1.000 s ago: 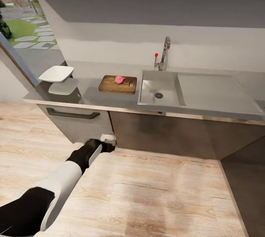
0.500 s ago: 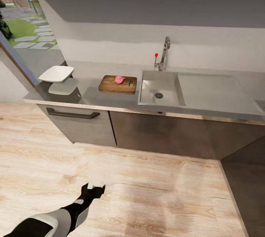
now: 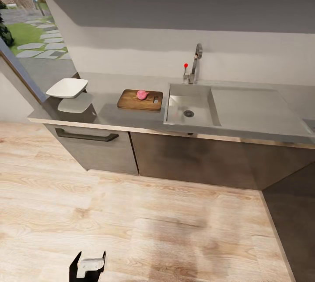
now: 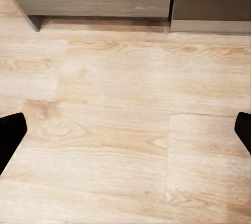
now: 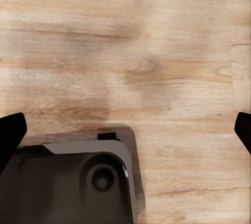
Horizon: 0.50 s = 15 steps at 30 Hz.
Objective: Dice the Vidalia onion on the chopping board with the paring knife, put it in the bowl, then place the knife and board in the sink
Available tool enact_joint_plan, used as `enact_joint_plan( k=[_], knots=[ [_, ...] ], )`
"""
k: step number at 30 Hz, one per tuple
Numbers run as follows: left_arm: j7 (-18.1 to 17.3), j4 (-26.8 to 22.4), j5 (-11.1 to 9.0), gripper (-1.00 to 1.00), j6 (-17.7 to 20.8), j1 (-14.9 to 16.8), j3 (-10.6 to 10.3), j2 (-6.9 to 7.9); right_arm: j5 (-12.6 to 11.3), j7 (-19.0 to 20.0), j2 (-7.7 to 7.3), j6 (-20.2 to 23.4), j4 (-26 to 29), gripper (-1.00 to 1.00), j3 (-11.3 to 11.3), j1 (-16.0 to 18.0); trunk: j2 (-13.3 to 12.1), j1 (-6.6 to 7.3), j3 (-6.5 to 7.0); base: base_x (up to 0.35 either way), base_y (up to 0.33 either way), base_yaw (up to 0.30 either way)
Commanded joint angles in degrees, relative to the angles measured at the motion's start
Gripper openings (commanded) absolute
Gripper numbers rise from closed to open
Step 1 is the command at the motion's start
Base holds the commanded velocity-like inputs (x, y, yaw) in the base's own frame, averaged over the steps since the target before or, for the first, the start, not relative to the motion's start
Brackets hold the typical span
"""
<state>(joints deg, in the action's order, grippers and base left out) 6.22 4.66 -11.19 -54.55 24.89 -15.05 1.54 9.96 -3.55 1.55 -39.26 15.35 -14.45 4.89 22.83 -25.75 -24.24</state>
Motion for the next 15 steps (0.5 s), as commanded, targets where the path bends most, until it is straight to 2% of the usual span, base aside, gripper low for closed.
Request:
enact_joint_plan(
  k=[1, 3, 5, 15],
  knots=[
    [2.39, 0.18, 0.03, 1.00, 0.04, -0.02, -0.60, 0.09, 0.57, -0.40, 0.00, -0.09, 0.10, 1.00, -0.26, 0.03, 0.09, -0.03, -0.07, 0.000, 0.000, -0.084],
    [4.77, 0.13, 0.03, 1.00, 1.60, -0.13, -0.61, 0.22, 0.52, -0.46, -0.03, -0.14, 0.21, 1.00, -0.29, 0.03, 0.09, -0.03, -0.04, 0.000, 0.000, -0.172],
    [5.58, 0.11, 0.02, 1.00, 2.93, -0.16, -0.62, 0.21, 0.51, -0.47, 0.00, -0.17, 0.21, 1.00, -0.31, 0.03, 0.09, -0.03, 0.03, 0.000, 0.000, -0.219],
    [6.42, 0.09, 0.08, 1.00, 4.75, -0.20, -0.64, -0.04, 0.50, -0.46, 0.12, -0.21, 0.18, 1.00, -0.23, 0.03, 0.09, -0.03, 0.44, 0.000, 0.000, -0.258]
  ],
)
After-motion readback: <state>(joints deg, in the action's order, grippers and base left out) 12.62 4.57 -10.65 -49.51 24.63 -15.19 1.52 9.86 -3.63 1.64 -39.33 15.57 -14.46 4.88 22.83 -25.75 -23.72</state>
